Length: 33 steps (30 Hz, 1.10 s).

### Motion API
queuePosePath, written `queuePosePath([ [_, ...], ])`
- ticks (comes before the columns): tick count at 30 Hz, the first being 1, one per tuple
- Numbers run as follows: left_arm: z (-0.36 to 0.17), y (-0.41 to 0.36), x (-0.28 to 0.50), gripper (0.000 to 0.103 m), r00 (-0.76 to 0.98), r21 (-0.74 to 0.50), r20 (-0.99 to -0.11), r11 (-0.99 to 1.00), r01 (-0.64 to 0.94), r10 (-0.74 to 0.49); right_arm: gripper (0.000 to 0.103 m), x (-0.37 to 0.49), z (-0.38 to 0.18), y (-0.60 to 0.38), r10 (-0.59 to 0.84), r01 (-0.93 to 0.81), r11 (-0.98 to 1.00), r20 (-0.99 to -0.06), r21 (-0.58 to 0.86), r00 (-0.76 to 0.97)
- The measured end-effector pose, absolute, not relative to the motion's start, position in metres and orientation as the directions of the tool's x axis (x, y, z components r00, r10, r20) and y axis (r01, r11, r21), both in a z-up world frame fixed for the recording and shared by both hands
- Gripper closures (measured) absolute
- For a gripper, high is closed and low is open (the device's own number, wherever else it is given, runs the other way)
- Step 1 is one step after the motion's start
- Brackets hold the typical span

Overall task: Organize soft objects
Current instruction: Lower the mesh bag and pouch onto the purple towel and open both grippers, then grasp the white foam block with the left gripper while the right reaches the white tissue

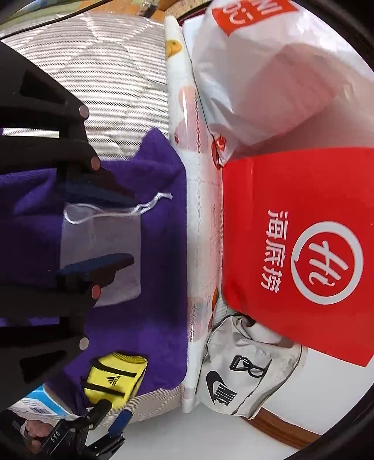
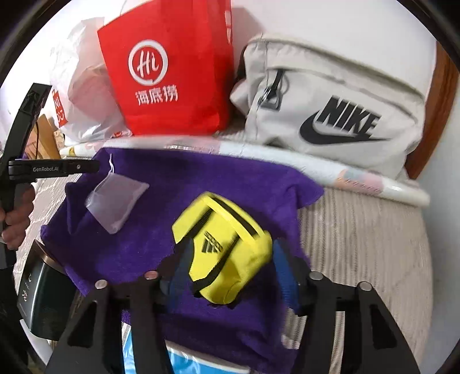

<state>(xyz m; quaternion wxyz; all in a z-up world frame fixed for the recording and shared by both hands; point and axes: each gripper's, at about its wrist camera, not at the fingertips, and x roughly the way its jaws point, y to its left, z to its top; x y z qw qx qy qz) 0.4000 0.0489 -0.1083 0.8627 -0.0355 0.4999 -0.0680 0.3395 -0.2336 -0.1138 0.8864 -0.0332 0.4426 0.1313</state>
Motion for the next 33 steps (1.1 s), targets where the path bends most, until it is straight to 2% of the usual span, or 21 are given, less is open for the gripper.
queuePosePath([
  [7, -0.073, 0.061, 0.358, 0.063, 0.546, -0.082, -0.834, 0.996, 0.019, -0.079, 0.033, 0.315, -0.093, -0.235, 0.183, -0.243, 0.969, -0.797, 0.047, 0.575],
  [15, -0.023, 0.072, 0.264, 0.063, 0.653, -0.106, -0.751, 0.994, 0.022, -0.095, 0.015, 0.251, -0.053, -0.230, 0.137, -0.221, 0.975, -0.753, -0.012, 0.644],
  [19, -0.013, 0.072, 0.219, 0.063, 0.655, -0.117, -0.748, 0.993, 0.028, -0.107, 0.015, 0.207, -0.035, -0.232, 0.162, -0.243, 0.970, -0.705, -0.014, 0.691],
  [22, -0.017, 0.065, 0.189, 0.063, 0.630, -0.125, -0.766, 0.991, 0.050, -0.128, 0.015, 0.180, -0.029, -0.237, 0.206, -0.252, 0.967, -0.702, 0.039, 0.682],
  [25, -0.025, 0.056, 0.160, 0.063, 0.614, -0.136, -0.775, 0.988, 0.071, -0.150, 0.015, 0.154, -0.030, -0.246, 0.302, -0.275, 0.949, -0.695, 0.153, 0.653],
  [28, -0.039, 0.047, 0.135, 0.062, 0.600, -0.136, -0.785, 0.988, 0.077, -0.155, 0.015, 0.134, -0.035, -0.249, 0.304, -0.253, 0.951, -0.697, 0.179, 0.649],
  [33, -0.071, 0.039, 0.107, 0.050, 0.563, -0.183, -0.803, 0.980, 0.082, -0.196, 0.015, 0.098, -0.045, -0.253, 0.319, -0.246, 0.947, -0.677, 0.205, 0.664],
])
